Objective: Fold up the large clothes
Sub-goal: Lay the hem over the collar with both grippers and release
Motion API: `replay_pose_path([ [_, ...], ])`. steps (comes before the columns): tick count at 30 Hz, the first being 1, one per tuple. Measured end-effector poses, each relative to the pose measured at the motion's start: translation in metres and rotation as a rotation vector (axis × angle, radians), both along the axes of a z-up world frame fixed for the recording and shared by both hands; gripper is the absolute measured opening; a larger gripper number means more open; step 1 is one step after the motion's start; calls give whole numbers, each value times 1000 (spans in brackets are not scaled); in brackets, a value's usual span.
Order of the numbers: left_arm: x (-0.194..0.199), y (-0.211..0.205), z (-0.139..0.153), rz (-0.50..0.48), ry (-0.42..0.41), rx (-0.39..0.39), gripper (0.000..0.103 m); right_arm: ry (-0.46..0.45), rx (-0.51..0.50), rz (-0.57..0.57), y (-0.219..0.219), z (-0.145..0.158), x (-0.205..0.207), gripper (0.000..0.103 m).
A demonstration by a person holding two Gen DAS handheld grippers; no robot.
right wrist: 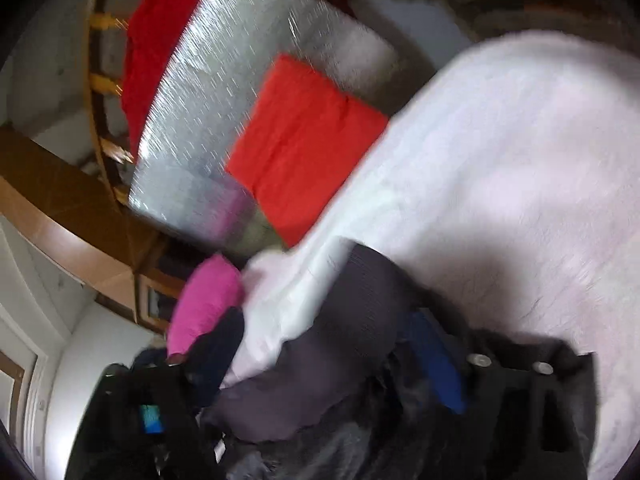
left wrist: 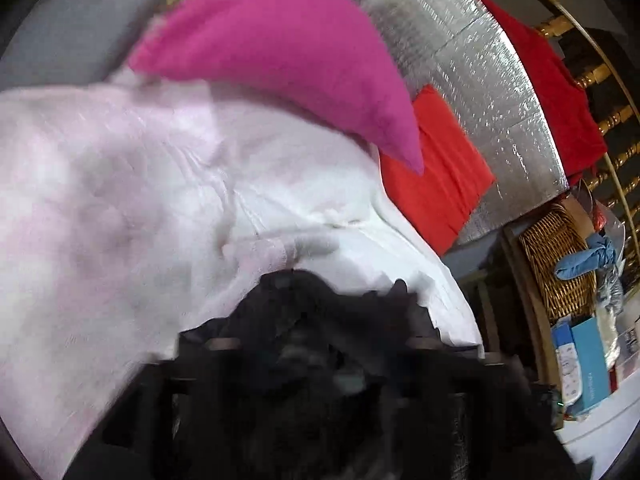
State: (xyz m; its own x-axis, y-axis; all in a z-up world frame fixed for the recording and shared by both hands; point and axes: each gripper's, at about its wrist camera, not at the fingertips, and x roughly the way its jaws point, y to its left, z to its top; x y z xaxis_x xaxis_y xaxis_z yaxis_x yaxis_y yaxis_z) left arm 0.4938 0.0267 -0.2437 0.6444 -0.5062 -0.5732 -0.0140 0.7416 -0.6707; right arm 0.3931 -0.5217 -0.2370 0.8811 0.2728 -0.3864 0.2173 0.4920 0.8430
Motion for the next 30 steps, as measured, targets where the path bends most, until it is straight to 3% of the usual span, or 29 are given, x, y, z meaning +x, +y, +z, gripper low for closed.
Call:
replay_pose_path([
  [2, -22, 5, 16, 17, -60, 36, 68, 7, -29, -9, -3, 16, -12, 88],
  [4, -41, 9, 27, 14, -75, 69, 76, 5, -36, -13, -6, 27, -27, 88],
  [8, -82, 17, 31, 66, -26, 147, 76, 56, -97, -47, -7, 36, -80, 88],
  [14, -126, 26, 9, 94, 75, 258, 77, 201, -116, -62, 2, 10, -139, 84],
  [19, -133, 49, -14, 173, 149, 228, 77, 318, -222, -21, 23, -5, -141, 75],
  [20, -129, 49, -21, 164, 160, 241, 77, 331, -240, -16, 22, -8, -141, 70],
  [21, -125, 46, -28, 150, 177, 264, 77, 349, -259, -8, 24, -13, -136, 57],
  [23, -116, 41, -38, 100, 190, 238, 77, 403, -282, 21, 28, -24, -126, 41],
  [25, -110, 35, -40, 73, 181, 233, 77, 425, -316, 29, 32, -25, -124, 30],
  [26, -109, 33, -38, 72, 164, 252, 77, 417, -353, 23, 35, -19, -124, 19],
  [30, -98, 15, -35, 26, 98, 325, 77, 339, -406, -31, 40, 11, -134, 16],
])
